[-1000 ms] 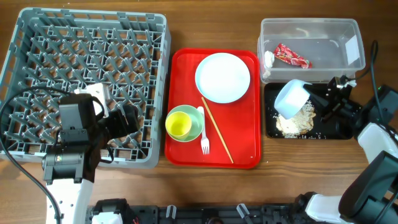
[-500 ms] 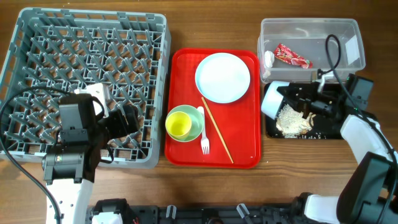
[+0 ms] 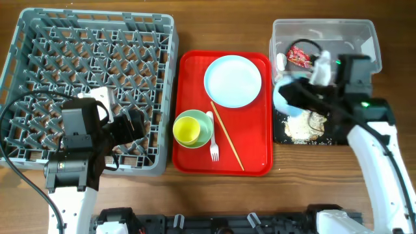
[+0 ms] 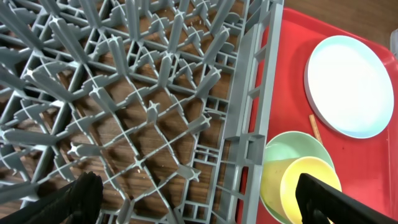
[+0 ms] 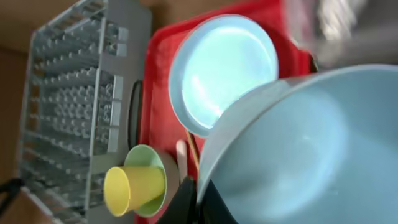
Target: Sort waste into correct bins and load items into the dishwasher rack
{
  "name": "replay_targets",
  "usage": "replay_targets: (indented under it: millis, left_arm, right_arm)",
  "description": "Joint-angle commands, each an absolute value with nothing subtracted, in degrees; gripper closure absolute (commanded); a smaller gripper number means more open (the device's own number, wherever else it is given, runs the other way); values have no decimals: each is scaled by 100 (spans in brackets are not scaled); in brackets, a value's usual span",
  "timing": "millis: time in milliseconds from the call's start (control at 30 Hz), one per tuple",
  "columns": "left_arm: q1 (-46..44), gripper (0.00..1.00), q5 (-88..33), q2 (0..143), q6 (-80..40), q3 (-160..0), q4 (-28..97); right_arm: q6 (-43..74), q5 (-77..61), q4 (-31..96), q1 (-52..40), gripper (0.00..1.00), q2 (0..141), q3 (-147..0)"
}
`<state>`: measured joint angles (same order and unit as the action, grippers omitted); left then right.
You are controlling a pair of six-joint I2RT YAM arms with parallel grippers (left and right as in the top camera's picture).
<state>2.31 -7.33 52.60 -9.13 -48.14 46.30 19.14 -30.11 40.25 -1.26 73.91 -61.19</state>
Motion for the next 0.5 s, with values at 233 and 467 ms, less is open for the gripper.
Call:
replay_targets:
  millis: [233,467]
  left_arm:
    - [213,0,-722,5251,-947,-4908,4613]
    - [213,0,-722,5251,-950,-4908,4615]
  right_arm:
    - [915,-471,2222,-2738,95,8912,-6615]
    - [1208,-493,1715,-3166,95,10267,-6615]
